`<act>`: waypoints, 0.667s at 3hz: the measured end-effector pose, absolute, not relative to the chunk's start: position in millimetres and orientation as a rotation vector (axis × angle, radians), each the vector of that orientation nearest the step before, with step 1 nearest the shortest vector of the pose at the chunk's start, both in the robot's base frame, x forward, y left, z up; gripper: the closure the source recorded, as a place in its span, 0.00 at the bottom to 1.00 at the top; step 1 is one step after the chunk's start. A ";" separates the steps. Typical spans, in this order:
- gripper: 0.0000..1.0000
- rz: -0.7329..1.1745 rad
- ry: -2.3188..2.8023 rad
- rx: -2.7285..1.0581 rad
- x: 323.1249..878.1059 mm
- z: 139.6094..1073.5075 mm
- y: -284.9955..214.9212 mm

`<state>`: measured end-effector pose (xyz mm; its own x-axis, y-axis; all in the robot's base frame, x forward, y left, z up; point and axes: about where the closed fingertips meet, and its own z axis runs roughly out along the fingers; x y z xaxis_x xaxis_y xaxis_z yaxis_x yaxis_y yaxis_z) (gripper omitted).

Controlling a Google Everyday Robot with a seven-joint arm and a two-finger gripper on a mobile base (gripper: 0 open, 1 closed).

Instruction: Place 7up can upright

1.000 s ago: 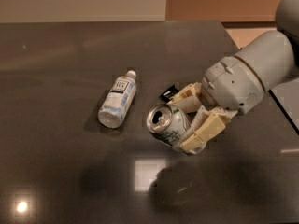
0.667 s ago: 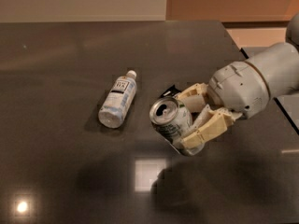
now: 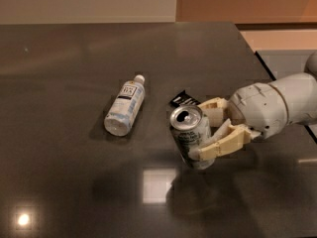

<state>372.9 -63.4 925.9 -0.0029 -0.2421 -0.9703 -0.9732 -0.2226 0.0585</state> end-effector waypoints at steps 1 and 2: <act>1.00 1.328 1.256 -1.487 377.4 914.4 -70.5; 1.00 1.368 1.221 -1.440 381.9 905.4 -76.2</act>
Offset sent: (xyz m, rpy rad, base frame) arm 0.0123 -0.0255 -0.0325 0.1936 0.0704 0.0026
